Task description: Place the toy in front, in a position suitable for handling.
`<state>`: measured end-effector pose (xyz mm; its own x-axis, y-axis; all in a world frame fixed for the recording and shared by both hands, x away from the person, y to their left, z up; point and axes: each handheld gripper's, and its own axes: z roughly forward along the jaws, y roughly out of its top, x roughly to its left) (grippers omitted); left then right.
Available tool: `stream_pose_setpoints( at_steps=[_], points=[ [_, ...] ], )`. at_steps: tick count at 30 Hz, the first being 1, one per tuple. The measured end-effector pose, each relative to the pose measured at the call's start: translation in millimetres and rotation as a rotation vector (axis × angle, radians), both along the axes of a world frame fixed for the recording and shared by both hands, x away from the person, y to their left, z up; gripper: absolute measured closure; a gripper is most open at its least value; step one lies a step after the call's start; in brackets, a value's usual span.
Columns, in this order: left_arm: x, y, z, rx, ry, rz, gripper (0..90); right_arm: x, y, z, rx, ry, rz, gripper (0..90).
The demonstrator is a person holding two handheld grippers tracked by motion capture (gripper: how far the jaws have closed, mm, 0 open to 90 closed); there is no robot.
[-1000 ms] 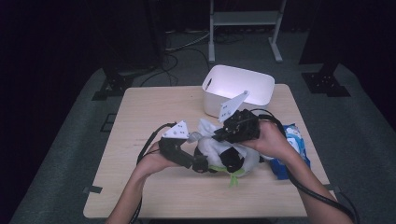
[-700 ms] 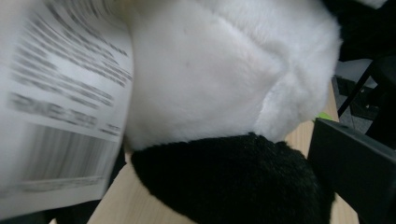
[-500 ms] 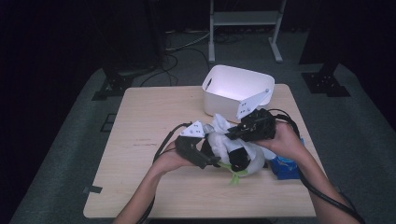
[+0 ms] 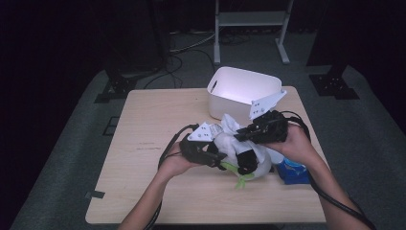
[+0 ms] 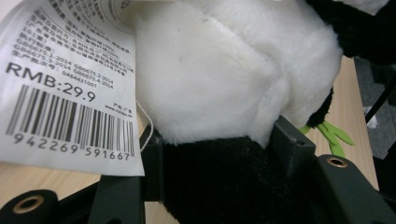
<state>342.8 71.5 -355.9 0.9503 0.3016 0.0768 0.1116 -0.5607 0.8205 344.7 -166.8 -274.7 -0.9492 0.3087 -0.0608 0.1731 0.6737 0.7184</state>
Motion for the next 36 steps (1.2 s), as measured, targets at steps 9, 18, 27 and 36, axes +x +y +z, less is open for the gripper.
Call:
stream_pose_setpoints(
  at_steps=[9,18,27,36],
  points=[
    [-6.5,17.1,19.9,0.057,-0.020,0.035,48.2,1.0,19.3,7.1,-0.032,-0.024,0.018,82.9],
    [-6.2,17.8,17.8,0.027,0.001,0.026,47.7,-1.4,68.4,3.9,-0.098,-0.042,0.105,82.8],
    [-0.9,33.6,7.2,-0.027,0.045,0.061,46.8,1.6,33.7,10.8,-0.025,-0.032,0.049,82.8],
    [3.7,44.9,0.9,-0.028,0.077,0.074,42.4,8.5,8.3,-3.9,0.036,0.026,0.006,82.7]
  ],
)
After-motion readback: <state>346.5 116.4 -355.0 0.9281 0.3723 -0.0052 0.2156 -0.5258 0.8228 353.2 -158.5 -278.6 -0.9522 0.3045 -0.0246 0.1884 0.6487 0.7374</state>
